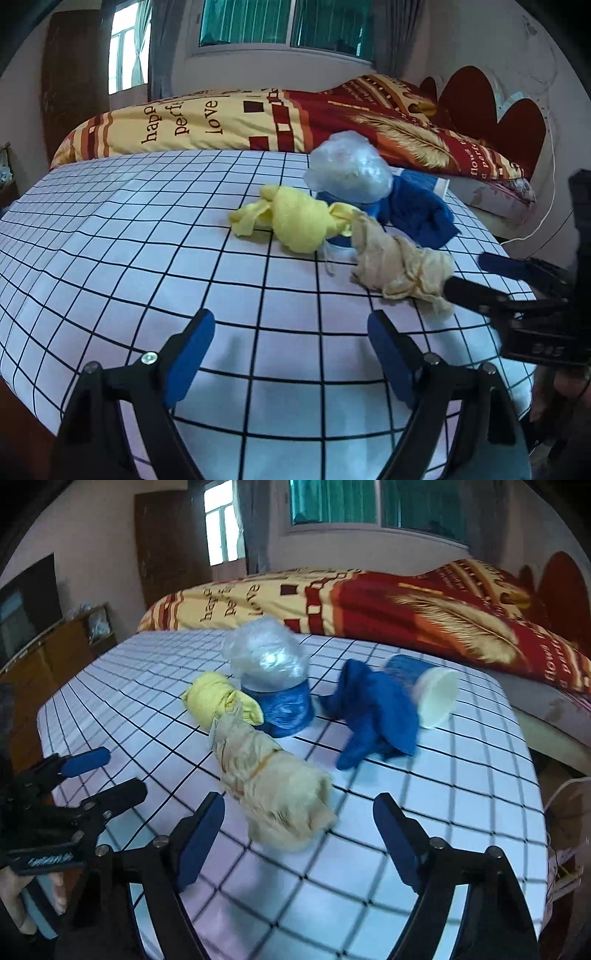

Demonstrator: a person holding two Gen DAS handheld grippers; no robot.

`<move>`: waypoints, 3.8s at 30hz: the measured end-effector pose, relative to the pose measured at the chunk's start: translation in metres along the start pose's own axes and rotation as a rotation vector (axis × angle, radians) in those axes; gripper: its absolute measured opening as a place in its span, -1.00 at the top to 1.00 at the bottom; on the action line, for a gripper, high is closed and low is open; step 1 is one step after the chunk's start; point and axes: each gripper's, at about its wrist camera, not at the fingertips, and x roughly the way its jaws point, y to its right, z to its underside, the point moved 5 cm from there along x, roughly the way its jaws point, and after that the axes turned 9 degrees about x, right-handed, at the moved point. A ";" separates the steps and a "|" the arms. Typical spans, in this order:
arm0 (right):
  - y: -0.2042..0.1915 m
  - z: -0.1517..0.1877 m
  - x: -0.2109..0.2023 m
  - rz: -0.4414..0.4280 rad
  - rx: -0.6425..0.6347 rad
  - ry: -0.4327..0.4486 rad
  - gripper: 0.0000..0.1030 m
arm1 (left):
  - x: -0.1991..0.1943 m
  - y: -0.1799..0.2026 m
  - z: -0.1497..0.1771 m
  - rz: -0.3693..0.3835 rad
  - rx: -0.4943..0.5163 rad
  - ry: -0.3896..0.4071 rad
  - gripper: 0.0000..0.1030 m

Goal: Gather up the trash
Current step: 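Grasp the clear plastic bag with the left tool while the right tool grasps the beige cloth, then carry the plastic bag and beige cloth over the black bin and release both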

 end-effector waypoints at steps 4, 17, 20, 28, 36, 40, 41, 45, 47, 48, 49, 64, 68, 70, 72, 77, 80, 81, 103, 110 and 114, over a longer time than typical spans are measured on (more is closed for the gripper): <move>-0.010 -0.005 0.031 -0.018 -0.015 -0.060 -0.60 | 0.006 -0.002 0.000 0.005 0.003 -0.010 -0.66; -0.003 0.009 -0.017 -0.047 -0.002 0.032 0.30 | 0.008 0.005 -0.010 0.038 -0.002 0.012 -0.57; 0.026 -0.004 -0.041 0.033 0.055 0.109 0.30 | 0.007 0.016 -0.024 0.047 0.025 0.034 -0.57; 0.125 -0.041 -0.051 0.223 0.242 0.154 0.30 | 0.039 0.036 -0.093 0.070 0.096 0.074 -0.58; 0.153 -0.050 -0.031 0.229 0.269 0.126 0.30 | 0.088 0.046 -0.114 0.097 0.127 0.001 -0.48; 0.151 -0.046 -0.026 0.218 0.263 0.117 0.31 | 0.088 0.046 -0.112 0.118 0.124 0.012 -0.02; 0.151 -0.046 -0.026 0.216 0.261 0.117 0.31 | 0.085 0.045 -0.112 0.120 0.122 0.025 0.00; 0.150 -0.043 -0.033 0.217 0.252 0.128 0.32 | 0.068 0.045 -0.117 0.123 0.119 0.071 0.04; 0.150 -0.040 -0.039 0.219 0.255 0.133 0.32 | 0.057 0.049 -0.117 0.117 0.135 0.089 0.04; 0.151 -0.038 -0.042 0.220 0.257 0.134 0.32 | 0.050 0.051 -0.114 0.111 0.148 0.093 0.04; 0.151 -0.036 -0.045 0.219 0.260 0.135 0.32 | 0.042 0.054 -0.111 0.109 0.154 0.097 0.04; 0.125 0.015 -0.116 0.205 0.243 0.146 0.33 | -0.036 0.096 -0.062 0.134 0.206 0.114 0.04; 0.115 0.025 -0.141 0.200 0.223 0.162 0.33 | -0.054 0.109 -0.055 0.147 0.226 0.131 0.04; 0.112 0.030 -0.152 0.199 0.214 0.171 0.33 | -0.060 0.115 -0.049 0.153 0.232 0.136 0.04; 0.110 0.038 -0.167 0.197 0.217 0.178 0.33 | -0.066 0.121 -0.044 0.167 0.231 0.138 0.04; 0.113 0.058 -0.195 0.217 0.212 0.187 0.33 | -0.077 0.145 -0.033 0.210 0.248 0.141 0.04; 0.119 0.068 -0.209 0.233 0.215 0.190 0.33 | -0.080 0.161 -0.027 0.231 0.268 0.141 0.04; 0.122 0.072 -0.214 0.242 0.218 0.191 0.33 | -0.081 0.167 -0.026 0.239 0.274 0.140 0.04; 0.220 0.156 -0.290 0.390 0.363 0.203 0.33 | -0.096 0.274 0.001 0.347 0.423 0.124 0.04; 0.244 0.175 -0.307 0.440 0.403 0.206 0.33 | -0.095 0.305 0.009 0.390 0.449 0.116 0.04; 0.258 0.190 -0.313 0.462 0.431 0.195 0.33 | -0.097 0.327 0.017 0.423 0.478 0.107 0.04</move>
